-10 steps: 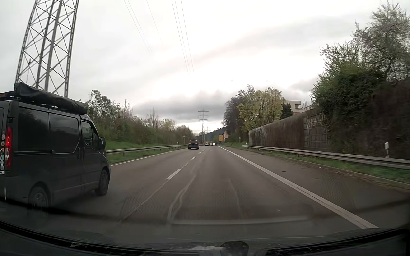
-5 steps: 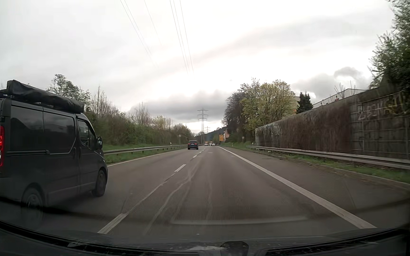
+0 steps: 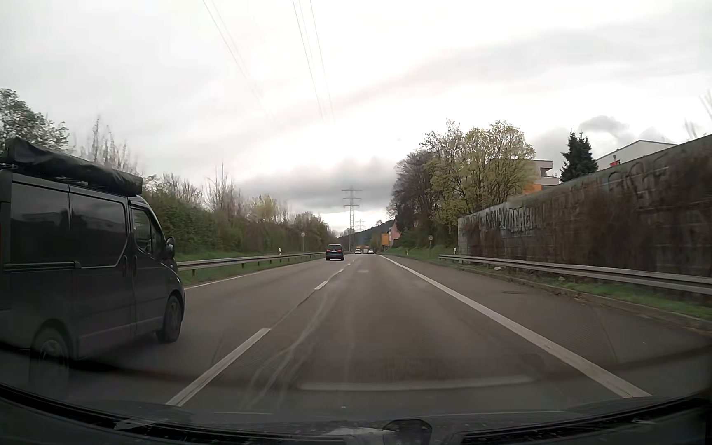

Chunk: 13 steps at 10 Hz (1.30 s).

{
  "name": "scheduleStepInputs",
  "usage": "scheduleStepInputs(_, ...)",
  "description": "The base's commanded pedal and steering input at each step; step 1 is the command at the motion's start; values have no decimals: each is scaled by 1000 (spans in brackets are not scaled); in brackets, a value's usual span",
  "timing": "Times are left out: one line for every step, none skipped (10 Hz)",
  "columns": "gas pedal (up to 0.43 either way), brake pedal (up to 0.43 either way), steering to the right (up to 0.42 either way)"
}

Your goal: Follow the waypoints while adhering to traffic rules and regulations

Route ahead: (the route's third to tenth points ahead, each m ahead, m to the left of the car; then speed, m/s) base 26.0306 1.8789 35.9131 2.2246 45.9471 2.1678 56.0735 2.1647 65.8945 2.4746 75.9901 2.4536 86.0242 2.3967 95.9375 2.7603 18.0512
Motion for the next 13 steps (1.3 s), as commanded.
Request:
scheduleStepInputs(0, 0, 1)
scheduleStepInputs(0, 0, 1)
scheduleStepInputs(0, 0, 1)
scheduleStepInputs(0, 0, 1)
scheduleStepInputs(0, 0, 0)
scheduleStepInputs(0, 0, 0)
scheduleStepInputs(0, 0, 0)
scheduleStepInputs(0, 0, 0)
scheduleStepInputs(0, 0, 0)
scheduleStepInputs(0, 0, 0)
scheduleStepInputs(0, 0, 0)
scheduleStepInputs(0, 0, 0)
scheduleStepInputs(0, 0, 0)
